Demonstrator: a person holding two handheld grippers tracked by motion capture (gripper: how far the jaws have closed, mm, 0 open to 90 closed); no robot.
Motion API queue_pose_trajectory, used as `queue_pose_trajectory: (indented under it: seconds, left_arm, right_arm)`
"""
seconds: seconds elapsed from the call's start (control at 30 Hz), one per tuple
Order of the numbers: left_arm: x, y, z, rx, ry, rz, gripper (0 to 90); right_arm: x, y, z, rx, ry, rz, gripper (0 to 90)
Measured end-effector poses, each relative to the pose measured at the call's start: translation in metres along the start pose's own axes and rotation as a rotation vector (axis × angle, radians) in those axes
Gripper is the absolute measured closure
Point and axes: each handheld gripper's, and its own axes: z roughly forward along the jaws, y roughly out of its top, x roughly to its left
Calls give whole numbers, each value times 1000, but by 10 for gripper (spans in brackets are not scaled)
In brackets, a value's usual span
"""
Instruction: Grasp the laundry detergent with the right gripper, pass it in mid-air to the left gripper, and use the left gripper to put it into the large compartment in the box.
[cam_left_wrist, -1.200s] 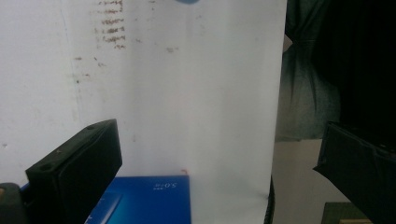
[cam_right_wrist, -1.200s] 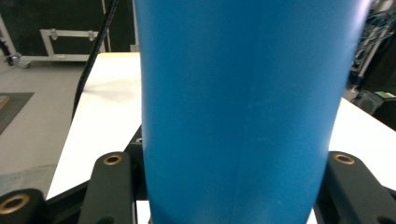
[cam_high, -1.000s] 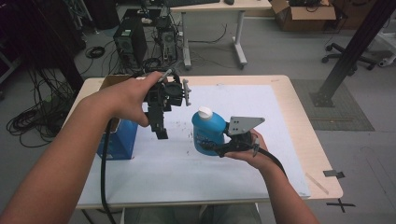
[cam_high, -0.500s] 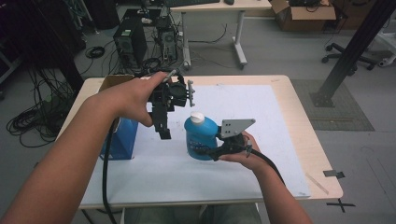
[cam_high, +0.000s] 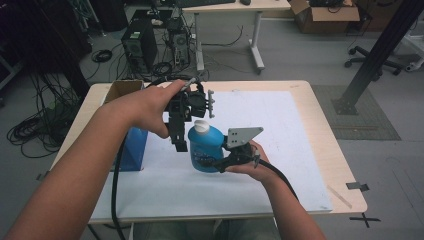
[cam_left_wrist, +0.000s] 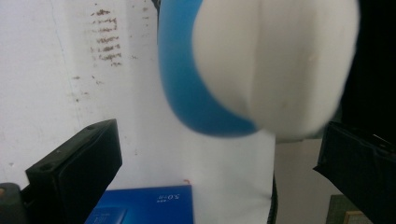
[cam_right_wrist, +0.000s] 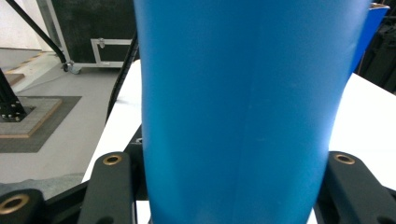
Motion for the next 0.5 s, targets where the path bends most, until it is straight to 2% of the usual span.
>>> queue_pose_trajectory:
  seconds: [0.5]
  left_arm:
    - [-7, 7, 4, 3, 21, 23, 1]
  right_arm:
    - [0, 8, 14, -21, 17, -7, 446]
